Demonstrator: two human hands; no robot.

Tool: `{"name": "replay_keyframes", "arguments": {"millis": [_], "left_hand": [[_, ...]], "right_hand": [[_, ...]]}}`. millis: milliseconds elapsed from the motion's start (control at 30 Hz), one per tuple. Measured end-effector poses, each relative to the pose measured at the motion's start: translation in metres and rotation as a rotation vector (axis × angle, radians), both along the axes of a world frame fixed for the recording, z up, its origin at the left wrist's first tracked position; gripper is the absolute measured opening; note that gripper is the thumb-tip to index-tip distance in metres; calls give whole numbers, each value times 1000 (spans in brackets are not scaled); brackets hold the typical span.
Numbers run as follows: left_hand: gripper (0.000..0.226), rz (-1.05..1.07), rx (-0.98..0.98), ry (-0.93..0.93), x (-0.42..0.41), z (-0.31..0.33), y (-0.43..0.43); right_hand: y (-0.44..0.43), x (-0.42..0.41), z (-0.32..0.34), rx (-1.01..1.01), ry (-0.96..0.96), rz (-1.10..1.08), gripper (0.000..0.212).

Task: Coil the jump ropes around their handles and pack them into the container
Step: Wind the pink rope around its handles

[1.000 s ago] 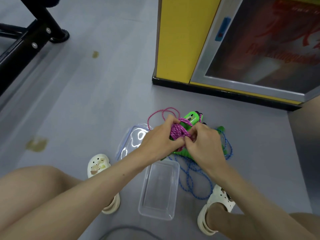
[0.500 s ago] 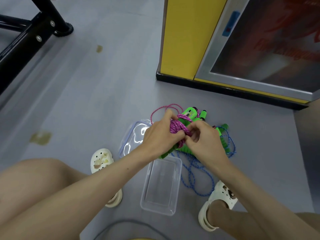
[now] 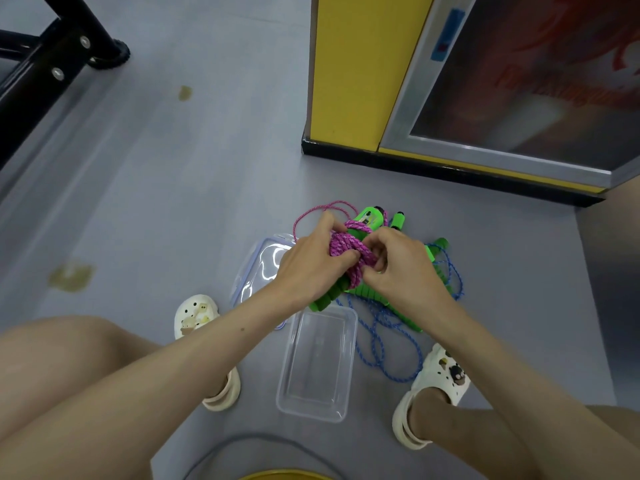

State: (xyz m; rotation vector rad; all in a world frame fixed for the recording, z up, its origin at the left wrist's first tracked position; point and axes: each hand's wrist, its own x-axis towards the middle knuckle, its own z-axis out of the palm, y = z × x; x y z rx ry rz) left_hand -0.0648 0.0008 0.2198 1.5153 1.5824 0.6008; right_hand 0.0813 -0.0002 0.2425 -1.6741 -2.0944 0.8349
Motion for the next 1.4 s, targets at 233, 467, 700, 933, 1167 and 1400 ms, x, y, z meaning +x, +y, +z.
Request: {"name": "replay_keyframes", "arguments": {"millis": [233,467,700,933,1167,1400], "left_hand": [[23,-14,-52,-58,3,0,2],[24,8,-147,-108,-1,-6,-3],[23,18,-122,-94,-1,-9,-4],[20,-10,-123,-108,6,-5,-7],[20,1,-41,-52,8,0,-2],[24,-40,59,100,-1,1,-8]], "right_hand": [[0,1,-4,25,34,-79,17],[7,6,-4,-153,40,-13,19],[3,0,-8,-62,-37,0,17],[-1,-4,-7,7,-106,-73,13],[-2,-4,-12,150,-249,-155,14],[2,4,-8,-42,41,-176,13]]}}
